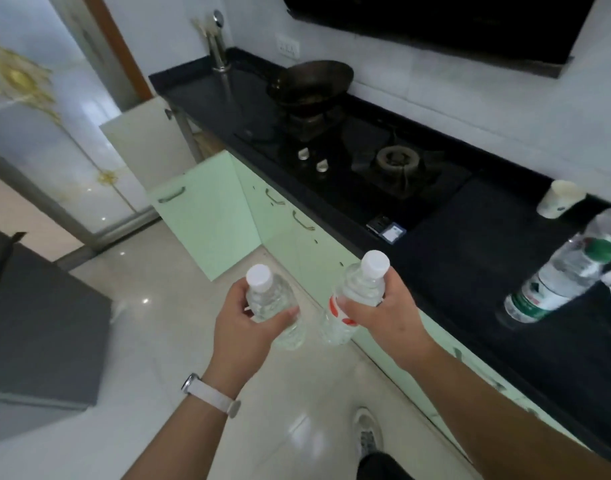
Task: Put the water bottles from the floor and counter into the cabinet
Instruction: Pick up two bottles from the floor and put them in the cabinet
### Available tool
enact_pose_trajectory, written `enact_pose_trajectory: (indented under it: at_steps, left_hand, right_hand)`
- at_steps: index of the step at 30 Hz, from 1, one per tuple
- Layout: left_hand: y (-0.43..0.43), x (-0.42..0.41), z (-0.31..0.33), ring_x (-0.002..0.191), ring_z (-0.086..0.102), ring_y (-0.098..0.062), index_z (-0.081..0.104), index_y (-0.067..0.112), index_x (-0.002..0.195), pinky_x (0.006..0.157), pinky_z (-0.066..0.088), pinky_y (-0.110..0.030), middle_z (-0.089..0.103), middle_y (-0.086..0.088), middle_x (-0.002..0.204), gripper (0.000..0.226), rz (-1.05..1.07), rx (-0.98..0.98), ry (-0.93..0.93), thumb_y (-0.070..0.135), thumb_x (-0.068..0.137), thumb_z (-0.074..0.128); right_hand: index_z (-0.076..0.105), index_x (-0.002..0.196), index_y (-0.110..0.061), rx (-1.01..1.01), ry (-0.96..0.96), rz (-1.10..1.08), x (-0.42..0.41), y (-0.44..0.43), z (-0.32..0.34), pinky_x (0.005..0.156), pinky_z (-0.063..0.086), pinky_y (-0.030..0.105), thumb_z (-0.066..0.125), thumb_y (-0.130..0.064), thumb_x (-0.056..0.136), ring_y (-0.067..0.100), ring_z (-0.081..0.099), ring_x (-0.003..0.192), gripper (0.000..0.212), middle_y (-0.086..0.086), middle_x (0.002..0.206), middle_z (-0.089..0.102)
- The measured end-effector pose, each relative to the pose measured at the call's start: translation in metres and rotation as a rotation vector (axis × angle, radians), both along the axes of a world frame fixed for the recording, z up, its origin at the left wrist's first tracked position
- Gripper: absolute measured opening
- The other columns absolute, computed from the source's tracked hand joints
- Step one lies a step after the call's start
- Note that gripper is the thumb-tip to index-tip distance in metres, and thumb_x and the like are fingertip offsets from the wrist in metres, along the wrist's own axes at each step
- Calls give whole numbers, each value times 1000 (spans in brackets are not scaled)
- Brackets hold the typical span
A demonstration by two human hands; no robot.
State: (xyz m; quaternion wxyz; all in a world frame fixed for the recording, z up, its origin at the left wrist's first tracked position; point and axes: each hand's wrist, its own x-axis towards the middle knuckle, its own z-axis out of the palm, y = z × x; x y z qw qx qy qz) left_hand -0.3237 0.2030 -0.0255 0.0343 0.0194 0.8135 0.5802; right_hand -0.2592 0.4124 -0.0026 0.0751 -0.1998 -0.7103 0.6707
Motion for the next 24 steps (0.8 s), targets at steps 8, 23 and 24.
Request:
enact_pose_trajectory:
  at_steps: [8,23,24]
  left_hand:
    - [15,-41,25,94,73,-16,64,33,111,89,58,-49,75,8,103,67,229,-6,43,51,52,90]
    - [-70,-116,24,89,72,-16,65,28,109,85,59,-48,75,8,99,59,501,-26,34,45,56,88]
    - [-80,-126,20,90,72,-17,66,28,109,85,59,-49,75,7,99,59,493,-19,28,44,57,89]
  right_hand:
    - [60,113,-23,-73,40,234,-104,30,14,81,57,35,86,-23,60,15,68,92,59,-1,100,69]
    - [60,108,-29,-21,31,428,-232,-53,12,70,53,22,84,-15,73,10,68,88,45,-5,98,69]
    - [59,107,-29,-14,33,433,-242,-62,12,65,51,19,83,-13,73,8,68,85,44,-4,97,68]
